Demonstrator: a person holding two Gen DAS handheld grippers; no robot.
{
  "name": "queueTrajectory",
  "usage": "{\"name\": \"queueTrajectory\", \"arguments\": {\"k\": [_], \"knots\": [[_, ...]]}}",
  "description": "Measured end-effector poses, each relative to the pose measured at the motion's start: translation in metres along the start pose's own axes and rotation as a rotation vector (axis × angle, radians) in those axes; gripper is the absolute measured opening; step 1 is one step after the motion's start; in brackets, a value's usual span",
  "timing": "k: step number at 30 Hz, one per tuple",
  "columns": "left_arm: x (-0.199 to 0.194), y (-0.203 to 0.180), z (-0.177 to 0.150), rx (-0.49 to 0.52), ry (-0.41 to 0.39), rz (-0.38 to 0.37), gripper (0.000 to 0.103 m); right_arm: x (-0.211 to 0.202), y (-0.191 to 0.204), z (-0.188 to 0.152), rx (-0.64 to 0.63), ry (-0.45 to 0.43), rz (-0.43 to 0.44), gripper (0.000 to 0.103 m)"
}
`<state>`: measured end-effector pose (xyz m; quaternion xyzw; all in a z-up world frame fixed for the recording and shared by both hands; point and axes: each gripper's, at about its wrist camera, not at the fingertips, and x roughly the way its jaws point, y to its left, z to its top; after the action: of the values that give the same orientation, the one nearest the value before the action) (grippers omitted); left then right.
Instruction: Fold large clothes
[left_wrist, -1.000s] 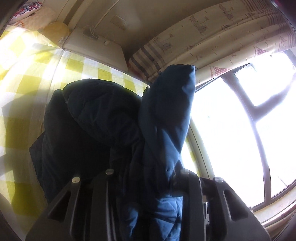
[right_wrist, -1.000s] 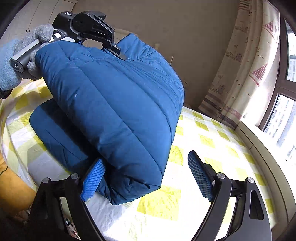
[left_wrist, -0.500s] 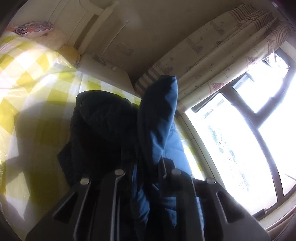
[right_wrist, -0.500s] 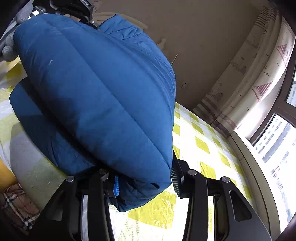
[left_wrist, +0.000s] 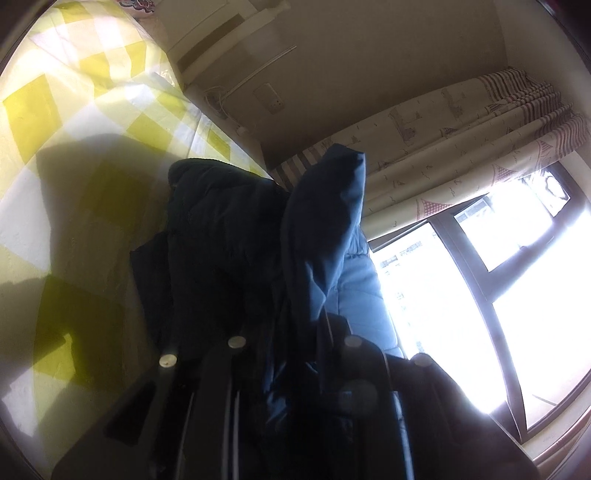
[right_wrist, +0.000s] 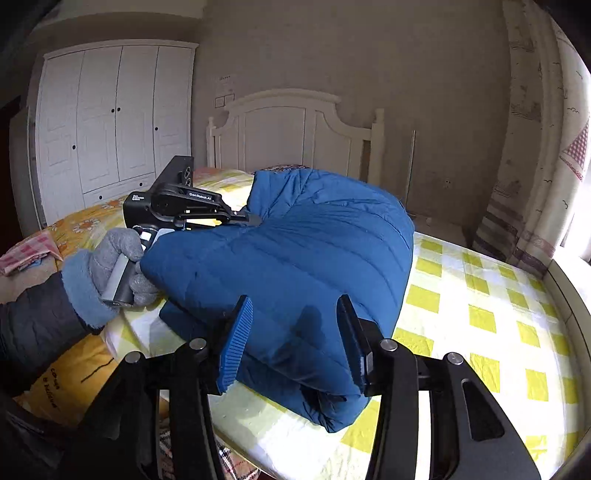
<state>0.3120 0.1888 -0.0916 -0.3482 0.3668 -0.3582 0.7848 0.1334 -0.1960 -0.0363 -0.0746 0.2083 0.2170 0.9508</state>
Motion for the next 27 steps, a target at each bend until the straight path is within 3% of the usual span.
{"name": "queueTrajectory", "arguments": {"k": [4,6,7,9,12,13,15,17,20,22,27], "knots": [[0.006,0.001,-0.002,-0.011,-0.002,0.008,0.018,0.048,0.043,0.042,0.035,-0.018,0.041,0.045],[0.006,0.001,-0.003,-0.009,0.002,0.012,0.019,0.094,0.077,0.033,-0.036,0.139,0.076,0.046],[0.004,0.000,-0.001,-0.015,0.006,0.018,0.026,0.110,0.097,0.018,-0.138,0.174,-0.006,0.046],[-0.005,-0.007,0.006,-0.003,0.012,0.084,0.034,0.117,0.129,-0.008,-0.333,0.122,-0.146,0.046],[-0.033,-0.034,0.018,0.099,-0.061,0.205,0.038,0.116,0.125,-0.006,-0.281,0.135,-0.123,0.046],[-0.039,-0.051,0.024,0.145,-0.085,0.232,0.046,0.117,0.124,-0.006,-0.280,0.137,-0.114,0.046],[-0.043,-0.090,0.033,0.234,-0.115,0.215,0.056,0.118,0.128,-0.009,-0.311,0.129,-0.126,0.046],[-0.032,-0.128,0.038,0.326,-0.140,0.220,0.076,0.118,0.132,-0.012,-0.324,0.117,-0.142,0.047],[0.008,-0.154,0.045,0.396,-0.160,0.331,0.079,0.115,0.134,-0.013,-0.323,0.107,-0.143,0.047],[0.039,-0.145,0.055,0.357,-0.125,0.375,0.079,0.114,0.135,-0.013,-0.322,0.104,-0.139,0.047],[0.089,-0.079,0.066,0.254,-0.065,0.519,0.077,0.110,0.136,-0.016,-0.321,0.092,-0.128,0.047]]}}
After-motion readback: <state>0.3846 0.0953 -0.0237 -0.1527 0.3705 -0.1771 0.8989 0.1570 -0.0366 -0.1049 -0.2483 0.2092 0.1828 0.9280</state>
